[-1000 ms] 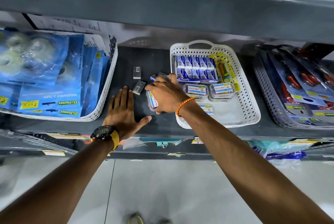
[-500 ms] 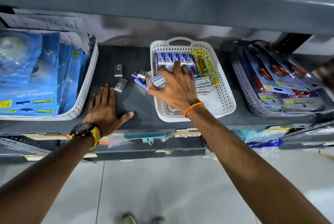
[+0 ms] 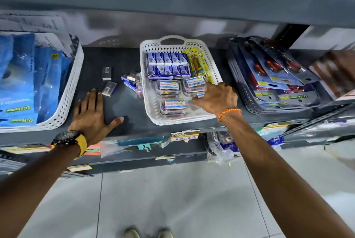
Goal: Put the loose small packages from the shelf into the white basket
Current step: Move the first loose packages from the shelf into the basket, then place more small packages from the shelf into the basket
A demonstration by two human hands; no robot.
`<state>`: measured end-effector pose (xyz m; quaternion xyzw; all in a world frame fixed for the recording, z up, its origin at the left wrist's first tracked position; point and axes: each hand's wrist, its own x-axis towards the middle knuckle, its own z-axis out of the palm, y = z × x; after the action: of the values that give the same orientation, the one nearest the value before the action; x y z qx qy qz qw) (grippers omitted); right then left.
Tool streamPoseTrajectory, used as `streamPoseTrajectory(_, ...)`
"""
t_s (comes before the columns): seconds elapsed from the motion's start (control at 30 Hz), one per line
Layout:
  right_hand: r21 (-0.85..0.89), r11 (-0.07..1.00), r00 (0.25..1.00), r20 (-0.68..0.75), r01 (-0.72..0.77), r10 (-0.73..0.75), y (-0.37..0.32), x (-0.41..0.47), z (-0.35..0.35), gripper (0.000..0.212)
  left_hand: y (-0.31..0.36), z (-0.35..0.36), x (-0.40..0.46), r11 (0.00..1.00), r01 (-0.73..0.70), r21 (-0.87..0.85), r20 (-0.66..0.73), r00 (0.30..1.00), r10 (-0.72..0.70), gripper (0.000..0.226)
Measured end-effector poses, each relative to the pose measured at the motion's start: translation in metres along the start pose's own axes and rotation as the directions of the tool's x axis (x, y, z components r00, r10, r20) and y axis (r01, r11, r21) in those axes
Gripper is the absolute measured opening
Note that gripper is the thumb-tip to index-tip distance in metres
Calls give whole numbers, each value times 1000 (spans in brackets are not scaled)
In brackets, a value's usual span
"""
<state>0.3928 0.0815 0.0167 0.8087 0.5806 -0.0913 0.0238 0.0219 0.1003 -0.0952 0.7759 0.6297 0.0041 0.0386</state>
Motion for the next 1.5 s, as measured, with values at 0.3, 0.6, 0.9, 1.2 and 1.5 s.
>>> streamPoseTrajectory(0.3,-27,1000,994,106,12,-9,-2,1,7,86,1,0,1,1000,-3,14,-13,1000,4,123)
streamPoseTrajectory(0.6,-16,999,996,85,32,-31,-4,-6,2,76,0,0,0,1000,-11,17,-15,1000,11,121)
streamPoseTrajectory(0.9,-113,991,992,-96,66,-77,-19,-15,-20,31,-2,2,2,1000,-10,-4,3,1000,10,124)
streamPoseTrajectory(1.2,49,857,846,-201,512,-494,-101,-5,-32,28,-2,3,3,1000,-4,-30,11,1000,5,126)
streamPoseTrajectory(1.5,-210,782,796,-26,587,-605,-178,23,-3,61,0,1,1,999,9,-53,9,1000,-8,123)
